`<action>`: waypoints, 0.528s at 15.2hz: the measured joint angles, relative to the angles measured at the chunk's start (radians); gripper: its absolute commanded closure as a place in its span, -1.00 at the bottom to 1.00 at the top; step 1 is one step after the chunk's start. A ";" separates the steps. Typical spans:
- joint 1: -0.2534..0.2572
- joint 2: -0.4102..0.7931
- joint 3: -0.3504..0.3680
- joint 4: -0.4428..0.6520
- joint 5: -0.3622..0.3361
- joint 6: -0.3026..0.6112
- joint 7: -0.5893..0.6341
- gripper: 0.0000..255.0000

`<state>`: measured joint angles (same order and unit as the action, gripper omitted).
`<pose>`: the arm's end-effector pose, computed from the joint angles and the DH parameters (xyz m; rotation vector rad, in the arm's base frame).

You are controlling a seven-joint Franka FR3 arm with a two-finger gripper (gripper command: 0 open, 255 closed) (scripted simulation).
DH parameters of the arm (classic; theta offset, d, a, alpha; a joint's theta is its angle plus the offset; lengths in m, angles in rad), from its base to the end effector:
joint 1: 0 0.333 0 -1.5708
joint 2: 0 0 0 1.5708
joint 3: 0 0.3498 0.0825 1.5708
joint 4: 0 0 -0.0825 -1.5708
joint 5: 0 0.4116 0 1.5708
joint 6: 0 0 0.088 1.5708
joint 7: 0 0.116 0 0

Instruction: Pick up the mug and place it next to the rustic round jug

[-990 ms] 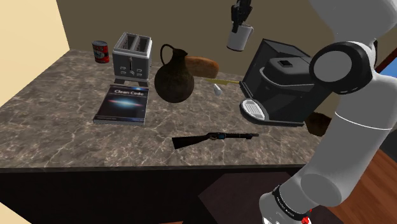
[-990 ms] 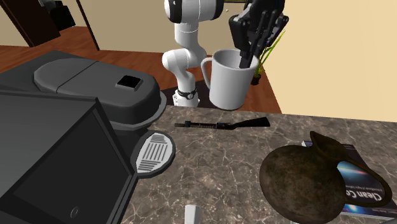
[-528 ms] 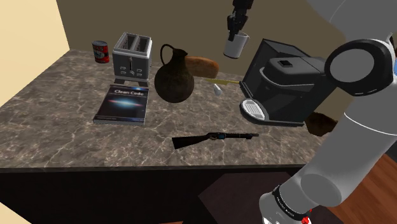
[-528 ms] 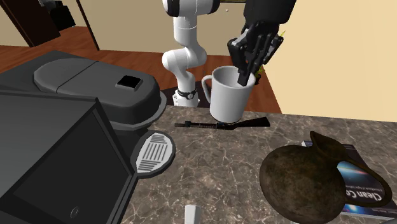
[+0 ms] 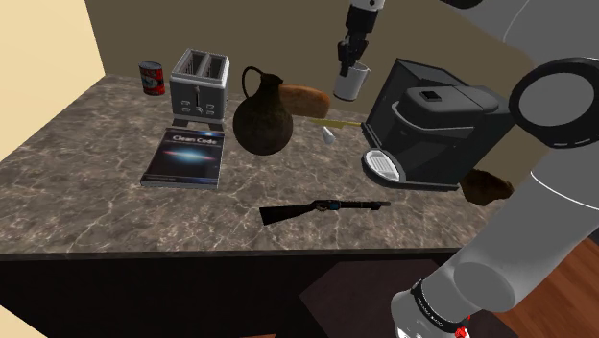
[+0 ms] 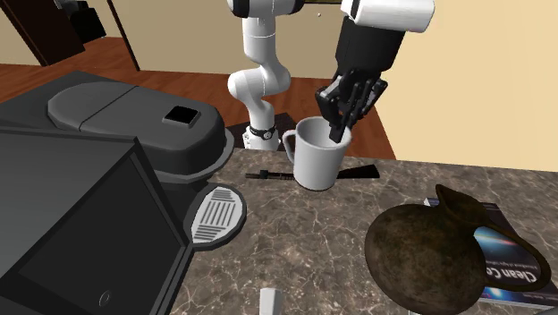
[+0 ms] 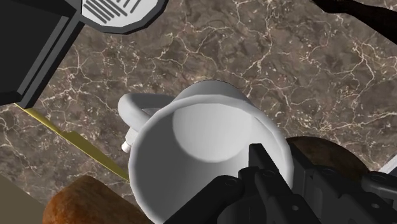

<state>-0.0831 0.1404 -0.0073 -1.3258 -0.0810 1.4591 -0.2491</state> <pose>0.6151 -0.0655 0.6766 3.0536 0.2295 -0.0318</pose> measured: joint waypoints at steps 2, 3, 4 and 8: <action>0.001 -0.013 0.001 -0.044 0.000 0.031 0.005 1.00; 0.000 -0.015 0.000 -0.059 0.000 0.045 0.004 1.00; 0.000 -0.023 0.000 -0.085 0.000 0.062 0.006 1.00; 0.000 -0.038 0.001 -0.156 0.000 0.117 0.010 1.00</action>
<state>-0.0830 0.1025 -0.0068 -1.4818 -0.0807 1.5765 -0.2390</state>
